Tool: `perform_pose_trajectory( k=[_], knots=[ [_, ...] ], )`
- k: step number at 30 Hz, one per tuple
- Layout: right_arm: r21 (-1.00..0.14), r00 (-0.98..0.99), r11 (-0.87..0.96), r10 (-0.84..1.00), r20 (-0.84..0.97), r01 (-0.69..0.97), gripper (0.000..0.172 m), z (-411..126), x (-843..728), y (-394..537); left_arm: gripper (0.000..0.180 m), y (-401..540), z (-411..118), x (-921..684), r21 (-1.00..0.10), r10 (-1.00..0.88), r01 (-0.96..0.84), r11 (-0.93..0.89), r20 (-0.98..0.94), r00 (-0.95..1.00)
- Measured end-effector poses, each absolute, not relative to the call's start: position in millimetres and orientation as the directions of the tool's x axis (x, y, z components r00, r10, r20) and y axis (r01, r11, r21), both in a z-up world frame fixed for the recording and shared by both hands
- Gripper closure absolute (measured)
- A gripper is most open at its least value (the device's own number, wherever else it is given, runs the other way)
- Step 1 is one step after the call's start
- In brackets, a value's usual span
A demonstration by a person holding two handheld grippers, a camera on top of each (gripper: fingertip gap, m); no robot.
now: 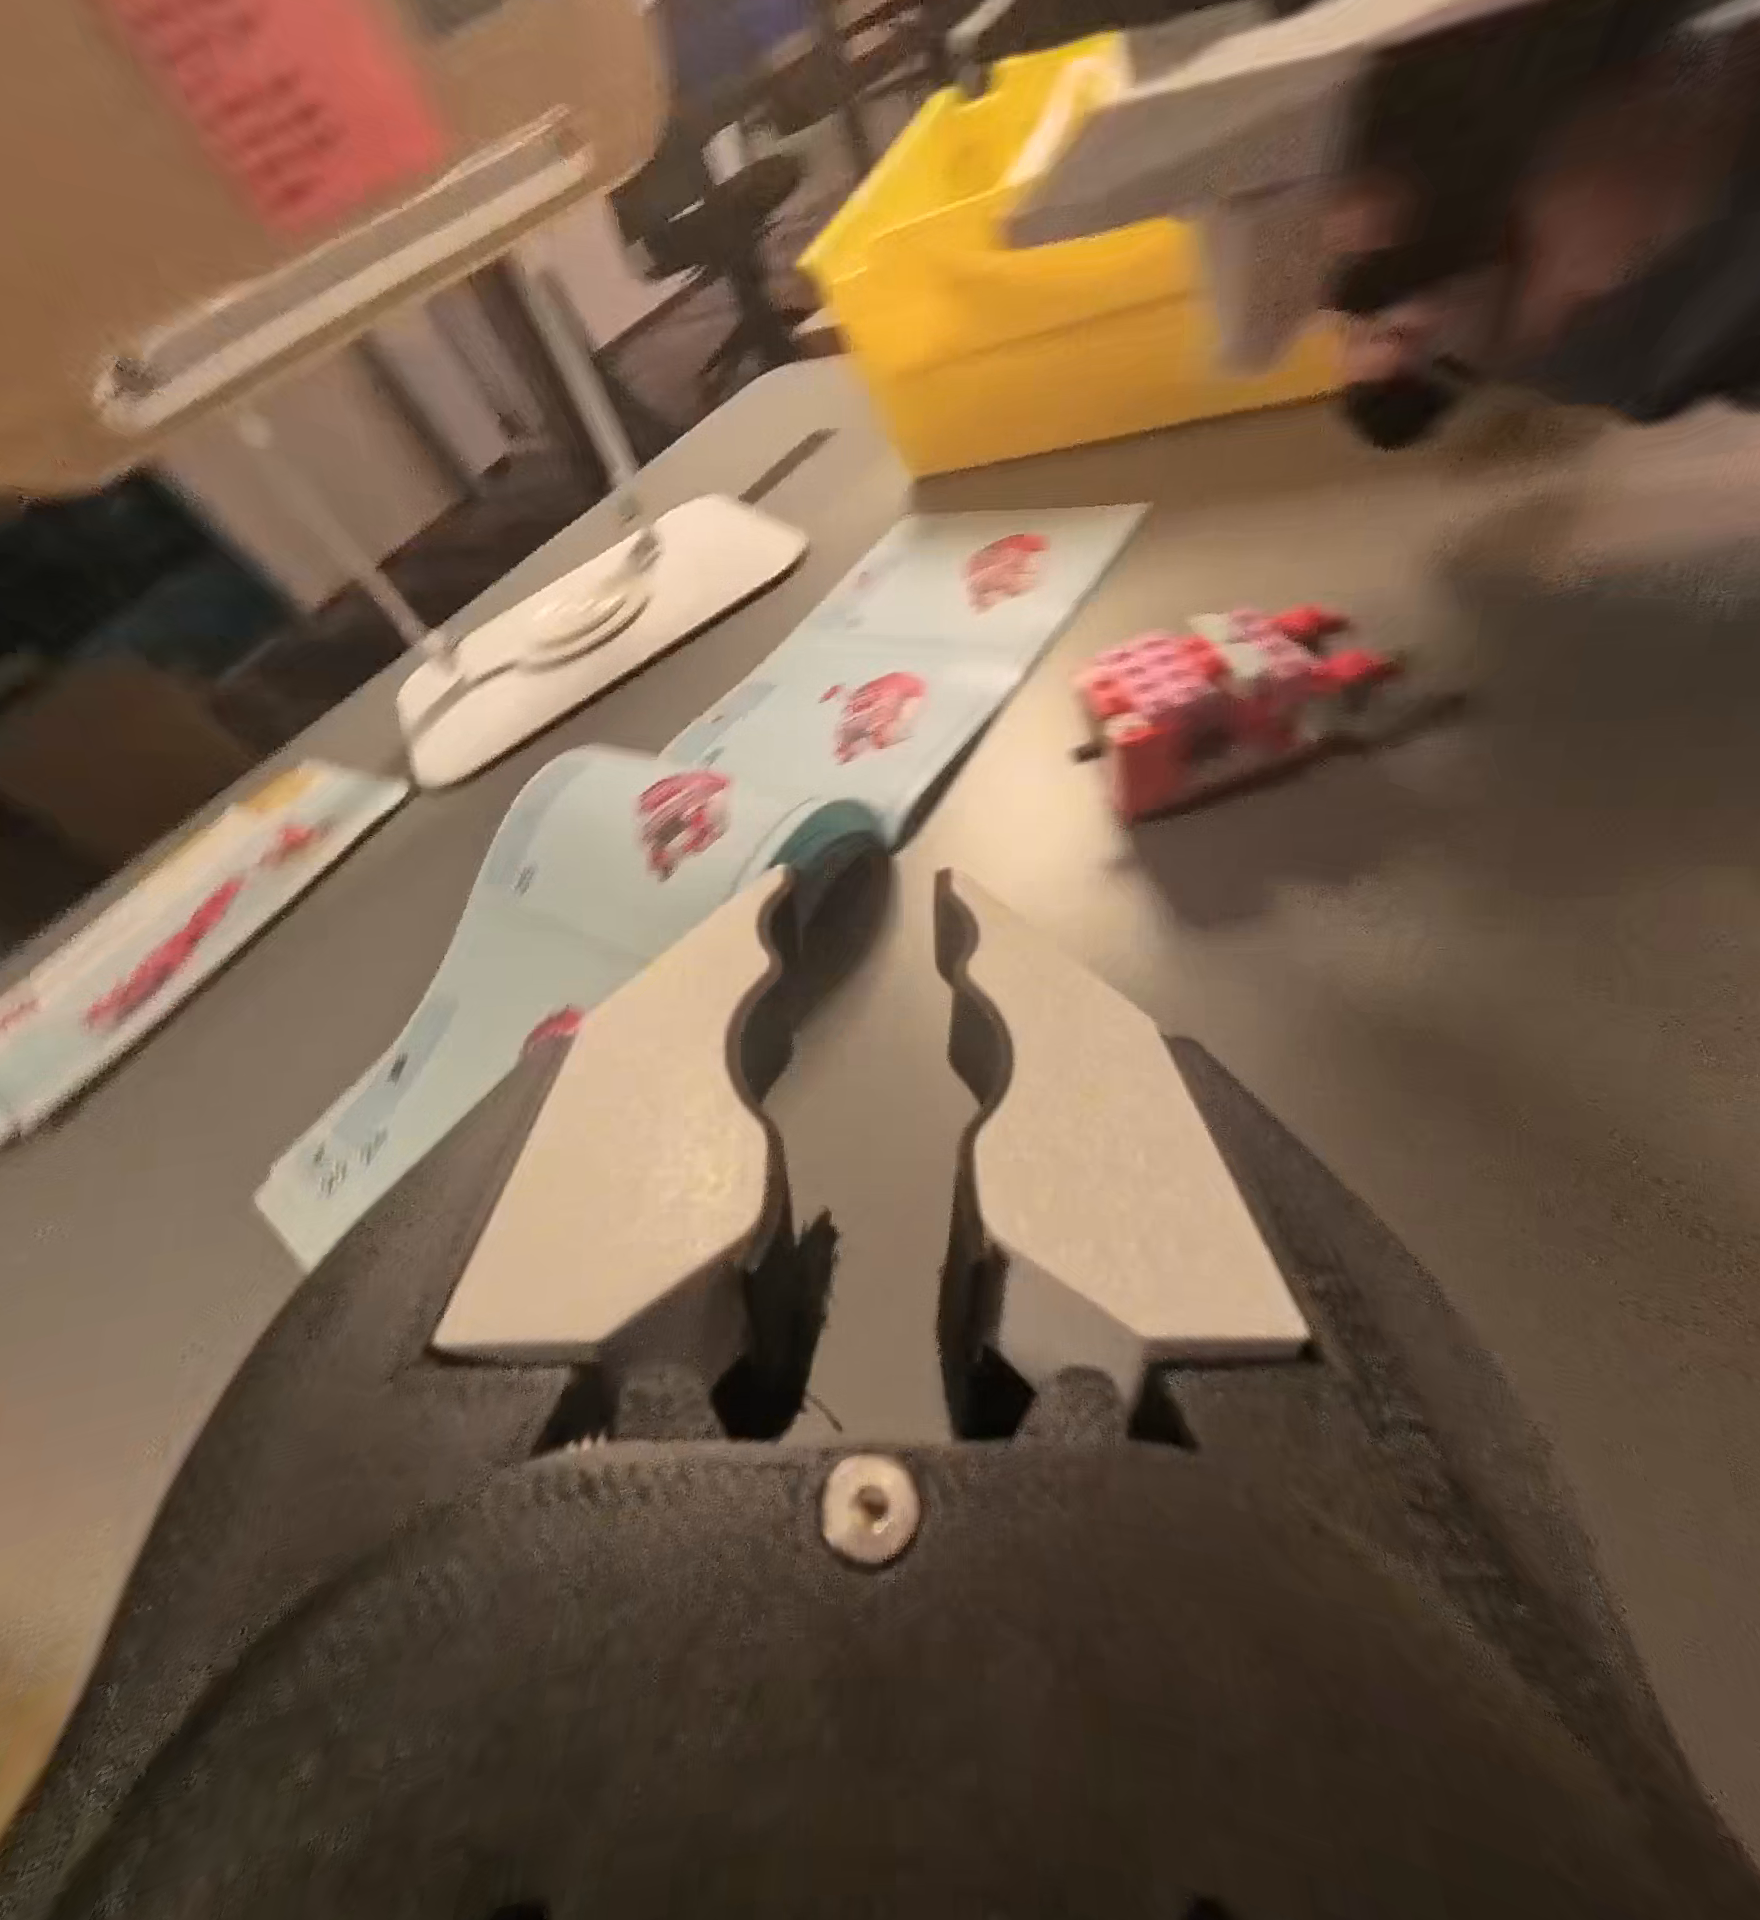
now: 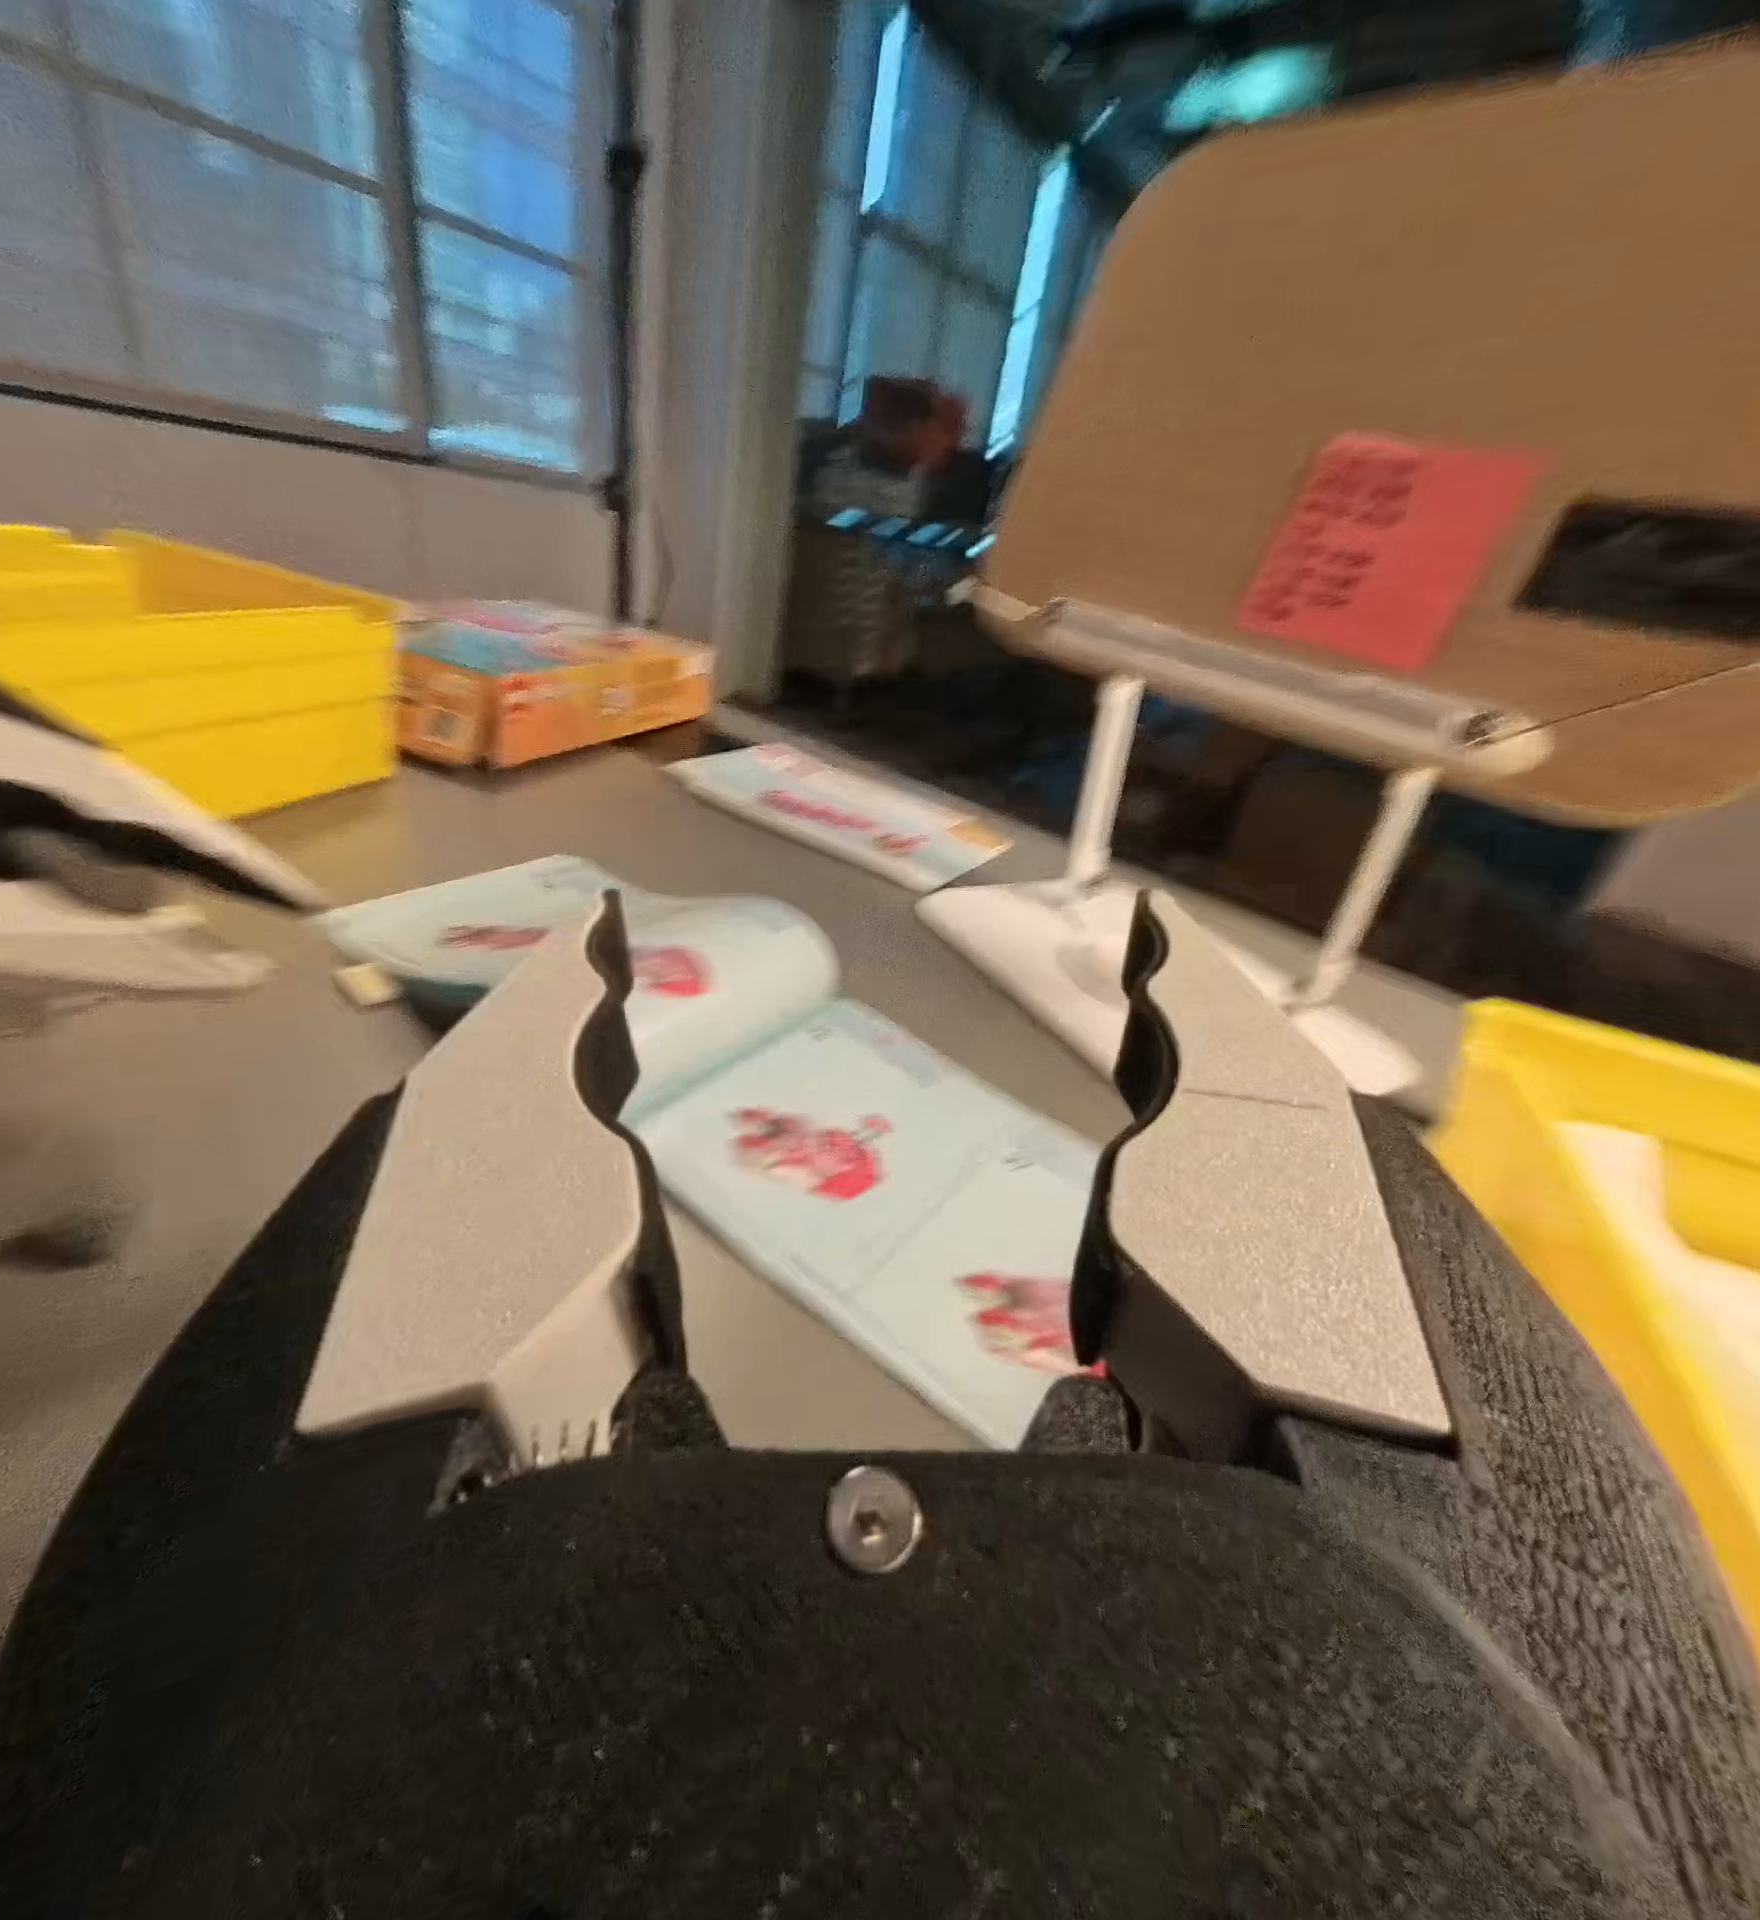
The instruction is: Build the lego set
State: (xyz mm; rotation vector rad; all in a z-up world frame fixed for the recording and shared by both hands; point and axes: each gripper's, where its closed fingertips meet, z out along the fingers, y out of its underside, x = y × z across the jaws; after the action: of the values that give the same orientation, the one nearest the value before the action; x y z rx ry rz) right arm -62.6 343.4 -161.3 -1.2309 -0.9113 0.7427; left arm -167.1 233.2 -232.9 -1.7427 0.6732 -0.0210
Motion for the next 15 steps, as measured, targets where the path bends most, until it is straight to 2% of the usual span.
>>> perform_pose_trajectory(
  k=[2,5,10,15],
  knots=[
    [-0.997,0.310,0.051,0.949,0.065,0.052,0.077,-174,-75,325,0.156,238,-230,-181,-0.945,-0.403,-0.280,-0.172,-0.191,0.895],
    [-0.994,0.171,-0.035,0.985,-0.017,0.102,0.080,-186,-80,304,0.157,240,-222,-192,-0.975,-0.383,-0.124,-0.183,-0.046,0.923],
    [-0.938,-0.039,-0.042,0.998,-0.058,0.344,0.073,-224,-83,265,0.160,238,-210,-198,-0.986,-0.356,-0.117,-0.116,-0.068,0.932],
    [-0.849,-0.041,0.033,0.999,0.013,0.527,0.083,-263,-80,259,0.162,236,-206,-193,-0.987,-0.368,-0.143,-0.078,-0.105,0.924]
  ],
)
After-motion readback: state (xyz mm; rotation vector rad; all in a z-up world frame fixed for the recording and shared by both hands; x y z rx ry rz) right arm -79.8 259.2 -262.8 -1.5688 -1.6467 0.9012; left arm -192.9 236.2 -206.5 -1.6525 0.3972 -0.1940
